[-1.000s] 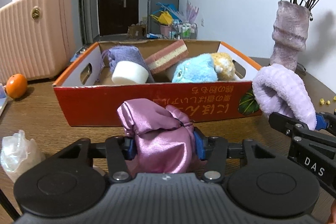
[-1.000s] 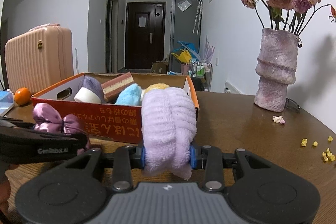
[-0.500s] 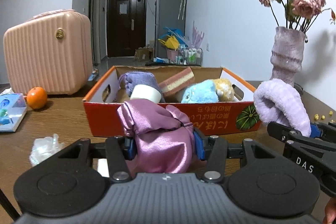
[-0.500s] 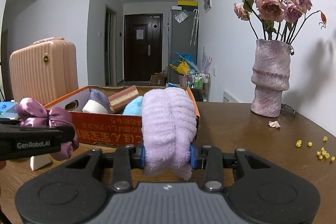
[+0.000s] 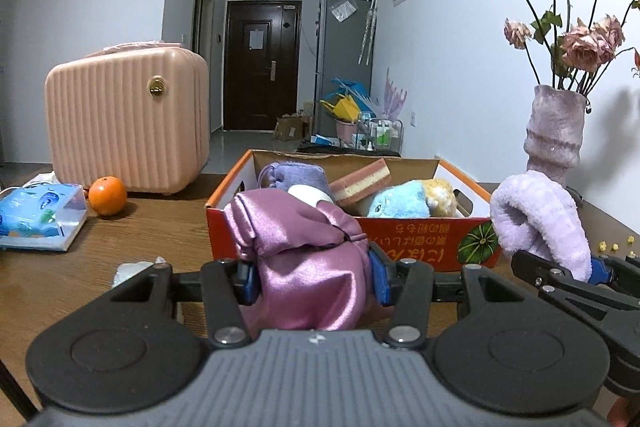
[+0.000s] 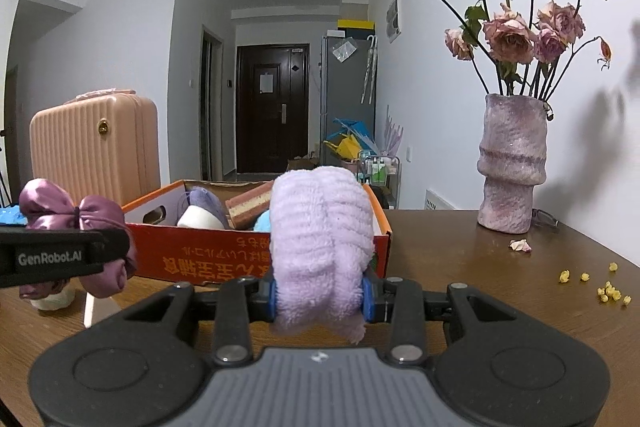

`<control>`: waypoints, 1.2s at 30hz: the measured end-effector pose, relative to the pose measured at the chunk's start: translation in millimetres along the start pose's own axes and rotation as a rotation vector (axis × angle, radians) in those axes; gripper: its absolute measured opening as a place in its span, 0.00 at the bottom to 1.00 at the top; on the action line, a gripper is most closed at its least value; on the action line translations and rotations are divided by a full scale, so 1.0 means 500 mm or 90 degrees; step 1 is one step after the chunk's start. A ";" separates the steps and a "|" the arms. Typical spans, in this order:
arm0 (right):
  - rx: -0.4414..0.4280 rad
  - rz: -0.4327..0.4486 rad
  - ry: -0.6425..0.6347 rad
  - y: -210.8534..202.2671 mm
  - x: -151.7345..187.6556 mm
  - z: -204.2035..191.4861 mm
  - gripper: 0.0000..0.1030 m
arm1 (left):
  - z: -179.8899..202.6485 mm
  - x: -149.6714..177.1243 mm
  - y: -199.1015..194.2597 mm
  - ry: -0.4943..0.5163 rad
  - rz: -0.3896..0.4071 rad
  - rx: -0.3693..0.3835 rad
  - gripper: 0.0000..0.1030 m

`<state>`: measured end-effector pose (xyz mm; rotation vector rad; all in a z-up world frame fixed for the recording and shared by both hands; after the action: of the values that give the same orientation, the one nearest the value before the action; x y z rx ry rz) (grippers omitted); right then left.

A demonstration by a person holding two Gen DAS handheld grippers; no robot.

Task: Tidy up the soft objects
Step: 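Carry the scrunchie and headband over the cardboard box with both tools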

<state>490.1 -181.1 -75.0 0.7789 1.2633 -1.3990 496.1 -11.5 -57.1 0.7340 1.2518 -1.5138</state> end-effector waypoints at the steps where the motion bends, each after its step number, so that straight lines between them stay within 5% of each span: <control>1: 0.002 0.002 0.000 -0.001 -0.001 0.000 0.35 | 0.000 -0.002 -0.002 0.000 0.002 0.000 0.50; 36: 0.010 0.062 0.005 0.135 -0.084 -0.031 0.35 | -0.001 -0.093 0.104 -0.054 0.043 -0.009 0.50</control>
<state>562.0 -148.1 -58.2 0.8464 1.2055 -1.3295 559.5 5.1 -33.7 0.6887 1.1625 -1.4653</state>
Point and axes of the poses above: each gripper's, at about its wrist camera, not at the fingertips, and y roughly the way its jaws point, z to its right, x to its underside, the point moved 10 cm from there along y, roughly the way its jaws point, and after that the axes turned 15 degrees about -y, right-handed, at the moved point
